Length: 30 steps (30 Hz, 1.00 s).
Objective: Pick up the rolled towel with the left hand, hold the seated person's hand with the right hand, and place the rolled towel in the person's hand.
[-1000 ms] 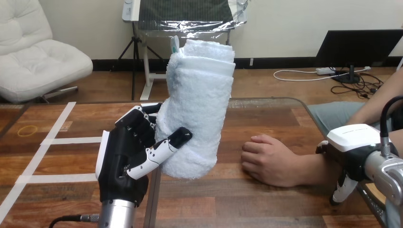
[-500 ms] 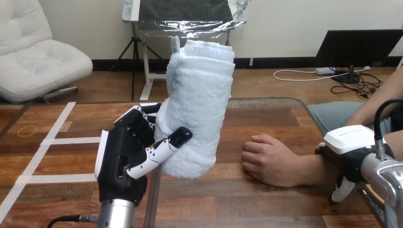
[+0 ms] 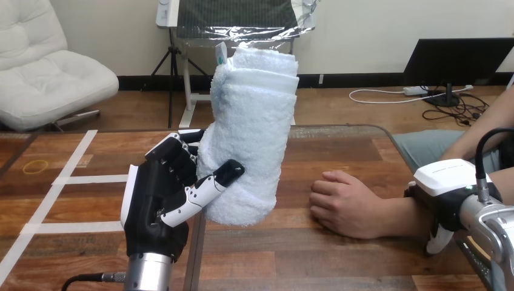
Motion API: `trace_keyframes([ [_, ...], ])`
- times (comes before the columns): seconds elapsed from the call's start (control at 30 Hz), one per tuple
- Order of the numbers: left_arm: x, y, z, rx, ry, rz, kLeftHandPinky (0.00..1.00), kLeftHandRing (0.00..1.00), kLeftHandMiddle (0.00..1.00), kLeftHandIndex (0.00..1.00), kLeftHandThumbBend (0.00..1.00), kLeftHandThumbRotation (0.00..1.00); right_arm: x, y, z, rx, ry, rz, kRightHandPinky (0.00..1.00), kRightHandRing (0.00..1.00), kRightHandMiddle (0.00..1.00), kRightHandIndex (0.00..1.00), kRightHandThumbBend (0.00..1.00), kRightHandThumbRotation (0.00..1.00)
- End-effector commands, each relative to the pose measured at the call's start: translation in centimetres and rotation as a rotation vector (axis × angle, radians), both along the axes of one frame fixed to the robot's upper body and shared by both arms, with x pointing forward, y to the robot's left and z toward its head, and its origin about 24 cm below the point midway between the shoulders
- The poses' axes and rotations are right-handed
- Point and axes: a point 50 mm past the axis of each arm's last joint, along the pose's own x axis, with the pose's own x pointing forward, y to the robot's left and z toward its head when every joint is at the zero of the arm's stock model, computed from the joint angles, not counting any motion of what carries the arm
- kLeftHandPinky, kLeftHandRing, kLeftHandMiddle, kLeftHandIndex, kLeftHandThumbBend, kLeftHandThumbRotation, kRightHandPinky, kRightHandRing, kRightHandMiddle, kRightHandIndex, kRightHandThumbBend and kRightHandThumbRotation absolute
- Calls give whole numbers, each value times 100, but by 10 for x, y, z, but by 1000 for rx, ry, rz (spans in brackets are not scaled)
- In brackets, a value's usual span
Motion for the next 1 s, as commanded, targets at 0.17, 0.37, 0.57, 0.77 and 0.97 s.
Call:
trace_keyframes([
  [0.17, 7, -7, 24, -50, -105, -27, 33, 38, 44, 50, 67, 0, 14, 0, -3, 48, -42, -14, 70, 73, 77, 75, 69, 5],
  [0.37, 7, -7, 24, -47, -99, -26, 33, 38, 44, 50, 67, 0, 15, -2, -7, 80, -55, -22, 64, 67, 71, 71, 70, 1],
  [0.57, 7, -8, 23, -37, -94, -23, 33, 38, 44, 50, 67, 0, 15, -5, -12, 98, -74, -22, 48, 54, 62, 66, 72, 0],
  [0.77, 7, -8, 23, -30, -96, -20, 33, 38, 43, 50, 67, 0, 15, -7, -16, 120, -95, -22, 33, 41, 52, 62, 75, 0],
  [0.97, 7, -7, 23, -28, -95, -21, 33, 38, 43, 50, 67, 0, 15, -9, -19, 142, -112, -36, 25, 34, 46, 59, 77, 0],
])
